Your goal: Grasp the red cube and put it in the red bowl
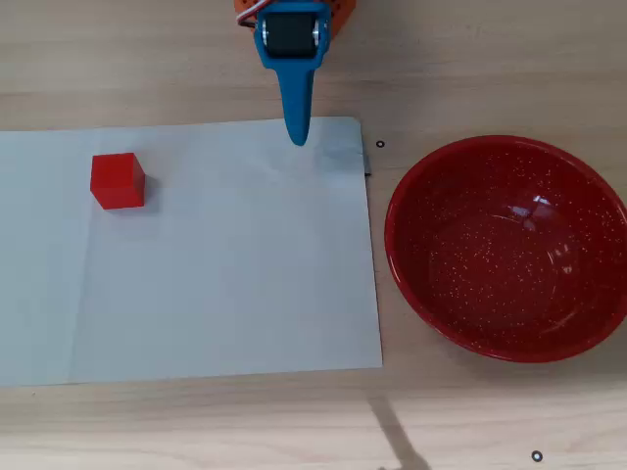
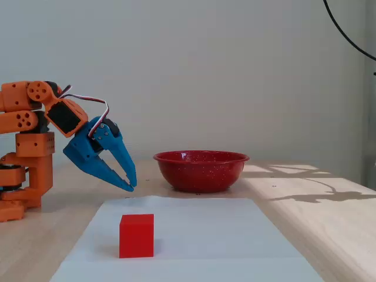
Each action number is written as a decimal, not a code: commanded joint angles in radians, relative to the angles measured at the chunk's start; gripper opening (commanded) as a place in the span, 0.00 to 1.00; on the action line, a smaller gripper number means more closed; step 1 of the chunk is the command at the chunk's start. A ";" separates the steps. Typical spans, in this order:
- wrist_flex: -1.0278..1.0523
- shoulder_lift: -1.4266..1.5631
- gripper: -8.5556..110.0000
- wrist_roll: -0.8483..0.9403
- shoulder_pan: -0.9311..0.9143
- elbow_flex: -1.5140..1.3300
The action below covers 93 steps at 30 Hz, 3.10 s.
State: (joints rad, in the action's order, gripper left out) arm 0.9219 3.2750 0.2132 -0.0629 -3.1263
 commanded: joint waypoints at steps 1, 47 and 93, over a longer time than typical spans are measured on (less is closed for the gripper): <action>0.002 0.017 0.08 -0.018 -0.009 -0.014; 0.268 -0.443 0.08 -0.187 0.075 0.615; 0.730 -1.548 0.21 -0.747 0.746 1.799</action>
State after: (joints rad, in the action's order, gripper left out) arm 1.6736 1.6874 -0.5123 0.6397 -1.4849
